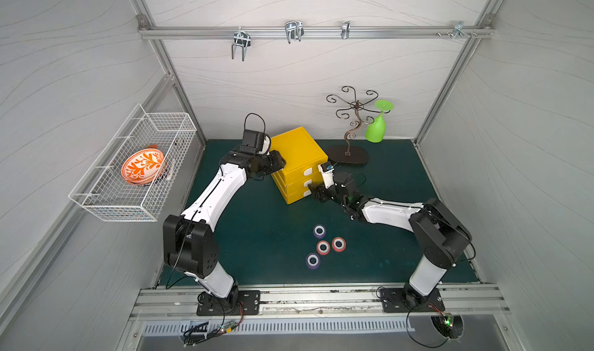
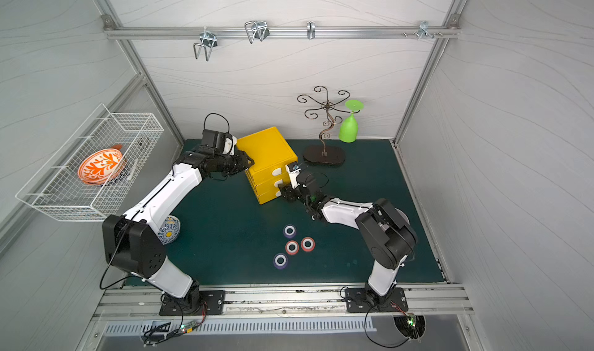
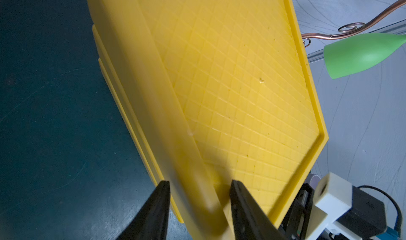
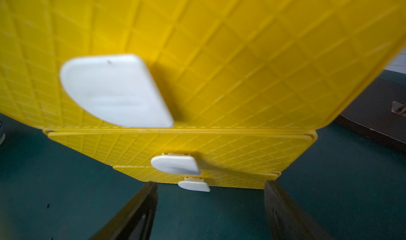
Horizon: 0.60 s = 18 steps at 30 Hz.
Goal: Place the transparent tape into the drawer according to color
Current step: Close the drawer in the storage box.
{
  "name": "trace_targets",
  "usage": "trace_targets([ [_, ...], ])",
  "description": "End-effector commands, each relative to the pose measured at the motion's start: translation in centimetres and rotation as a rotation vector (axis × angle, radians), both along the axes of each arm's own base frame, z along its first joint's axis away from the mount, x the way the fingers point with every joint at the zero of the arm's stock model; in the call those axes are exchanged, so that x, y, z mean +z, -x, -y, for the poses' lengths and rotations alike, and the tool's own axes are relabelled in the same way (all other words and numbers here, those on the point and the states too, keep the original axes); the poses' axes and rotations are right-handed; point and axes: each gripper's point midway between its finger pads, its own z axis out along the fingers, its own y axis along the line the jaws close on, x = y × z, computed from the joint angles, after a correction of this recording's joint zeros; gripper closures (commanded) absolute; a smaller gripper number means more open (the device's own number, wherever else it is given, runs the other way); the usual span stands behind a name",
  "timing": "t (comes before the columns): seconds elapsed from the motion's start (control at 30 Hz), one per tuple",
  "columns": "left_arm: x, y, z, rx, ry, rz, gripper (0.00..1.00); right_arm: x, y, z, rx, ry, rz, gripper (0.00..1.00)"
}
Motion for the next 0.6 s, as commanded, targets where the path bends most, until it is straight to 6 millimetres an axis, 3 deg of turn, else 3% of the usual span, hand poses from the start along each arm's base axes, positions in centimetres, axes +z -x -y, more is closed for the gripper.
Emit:
trace_targets([
  [0.0, -2.0, -0.2, -0.2, -0.012, -0.023, -0.039, 0.52, 1.1, -0.3, -1.6, 0.023, -0.029, 0.036, 0.19],
  [0.57, -2.0, -0.3, -0.4, -0.011, -0.013, -0.042, 0.53, -0.1, -1.4, -2.6, -0.011, -0.012, 0.056, 0.22],
])
